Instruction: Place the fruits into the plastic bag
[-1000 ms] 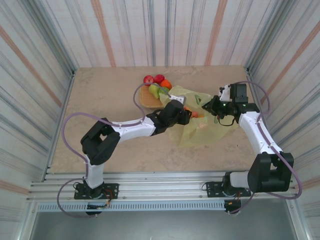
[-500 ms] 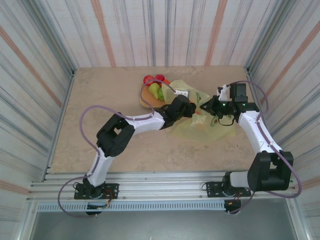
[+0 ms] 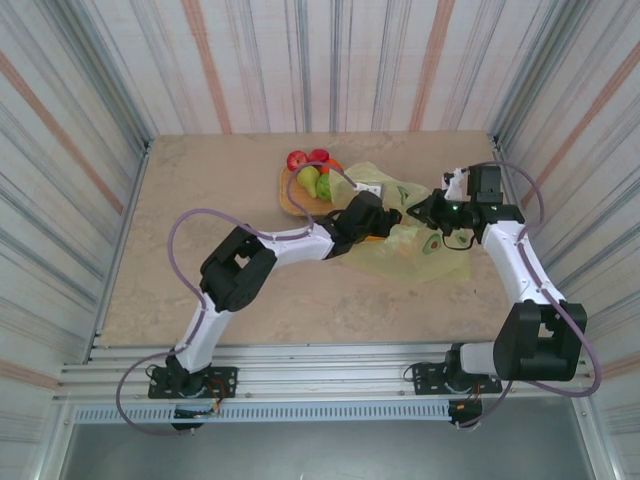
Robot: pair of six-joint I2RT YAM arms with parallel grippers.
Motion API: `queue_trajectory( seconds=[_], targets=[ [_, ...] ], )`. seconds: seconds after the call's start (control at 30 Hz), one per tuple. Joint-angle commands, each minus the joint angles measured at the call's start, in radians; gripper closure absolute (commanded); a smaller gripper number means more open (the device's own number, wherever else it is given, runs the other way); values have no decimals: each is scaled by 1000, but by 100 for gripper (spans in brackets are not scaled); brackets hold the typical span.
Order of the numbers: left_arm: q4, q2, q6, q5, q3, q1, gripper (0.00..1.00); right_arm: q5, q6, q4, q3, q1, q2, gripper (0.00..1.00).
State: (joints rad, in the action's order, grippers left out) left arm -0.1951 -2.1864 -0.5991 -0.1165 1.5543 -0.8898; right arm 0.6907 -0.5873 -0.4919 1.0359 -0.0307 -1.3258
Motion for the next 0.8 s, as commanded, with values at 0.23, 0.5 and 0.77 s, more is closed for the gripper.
queue_trajectory(
  seconds=[0.23,0.5,0.77],
  targets=[
    [21,282,55,83,-230,20,15,16,110,-98,29,-58,-15,100],
    [46,568,96,109,-539,31,16,18,124,-102,35,-65,-35,100],
    [80,705,84,88,-733,37,17,20,113,-89,31,-63,-39,100]
  ],
)
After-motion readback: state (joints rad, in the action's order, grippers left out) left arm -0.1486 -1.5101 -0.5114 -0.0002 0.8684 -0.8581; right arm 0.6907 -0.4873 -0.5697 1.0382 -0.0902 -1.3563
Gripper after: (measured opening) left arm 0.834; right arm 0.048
